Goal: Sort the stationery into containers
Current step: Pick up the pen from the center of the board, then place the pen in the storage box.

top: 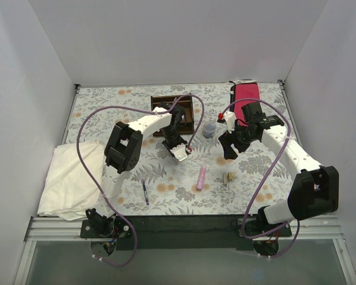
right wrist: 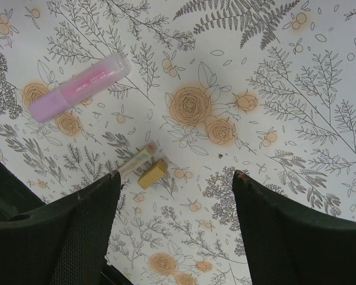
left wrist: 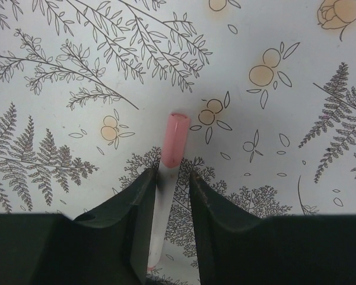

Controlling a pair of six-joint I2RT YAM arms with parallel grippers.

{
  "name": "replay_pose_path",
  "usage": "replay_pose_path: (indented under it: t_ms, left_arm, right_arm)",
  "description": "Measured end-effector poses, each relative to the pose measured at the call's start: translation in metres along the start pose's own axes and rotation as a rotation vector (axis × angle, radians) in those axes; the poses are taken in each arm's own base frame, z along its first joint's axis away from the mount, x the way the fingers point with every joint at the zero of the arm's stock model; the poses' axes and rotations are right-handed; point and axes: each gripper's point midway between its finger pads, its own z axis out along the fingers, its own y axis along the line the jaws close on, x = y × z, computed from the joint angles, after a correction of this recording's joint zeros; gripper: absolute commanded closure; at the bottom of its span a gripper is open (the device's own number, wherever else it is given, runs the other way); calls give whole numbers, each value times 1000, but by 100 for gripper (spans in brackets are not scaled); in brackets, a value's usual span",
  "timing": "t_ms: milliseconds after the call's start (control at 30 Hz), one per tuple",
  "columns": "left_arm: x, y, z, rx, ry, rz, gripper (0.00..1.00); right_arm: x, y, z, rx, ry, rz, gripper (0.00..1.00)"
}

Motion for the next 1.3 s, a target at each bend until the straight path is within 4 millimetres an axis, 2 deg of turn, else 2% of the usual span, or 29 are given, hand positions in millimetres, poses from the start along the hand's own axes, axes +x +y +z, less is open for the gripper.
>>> replay_pose_path:
  t_ms: [167,367,567,700,800,900,1033,1133,1200,1300]
  left_arm:
    - [0,-1,1,21,22,-3,77]
    - [0,0,3,56,43,-57,100]
    - [-3,2,1,47,54,-144,100]
    - [-8,8,-7,2,45,-177,100]
    - [-24,19,-35,-85,29,-191,100]
    - [-51,41,-84,-232,7,-199,100]
    - [-93,82,-178,-524,-54,-226,100]
    - [-112,90,-231,-714,-167,-343,100]
    - [-107,90,-263,-855,-263,-448,100]
    - [-70,70,-304,-1065,-441,-677,100]
  right_arm:
    - [-1,0,-1,3,-3,-1,19]
    - [1,3,-7,16,-20,-9,19]
    - [8,7,-9,15,-19,-8,20]
    - [13,10,-7,10,-11,-5,20]
    - [13,10,-7,8,-12,-5,20]
    - [13,10,-6,6,-9,-3,20]
    - [9,7,-5,5,-8,-2,20]
    - [4,4,-4,6,-10,-3,20]
    - [2,3,-3,7,-12,-3,20]
    - [0,2,-3,9,-14,0,20]
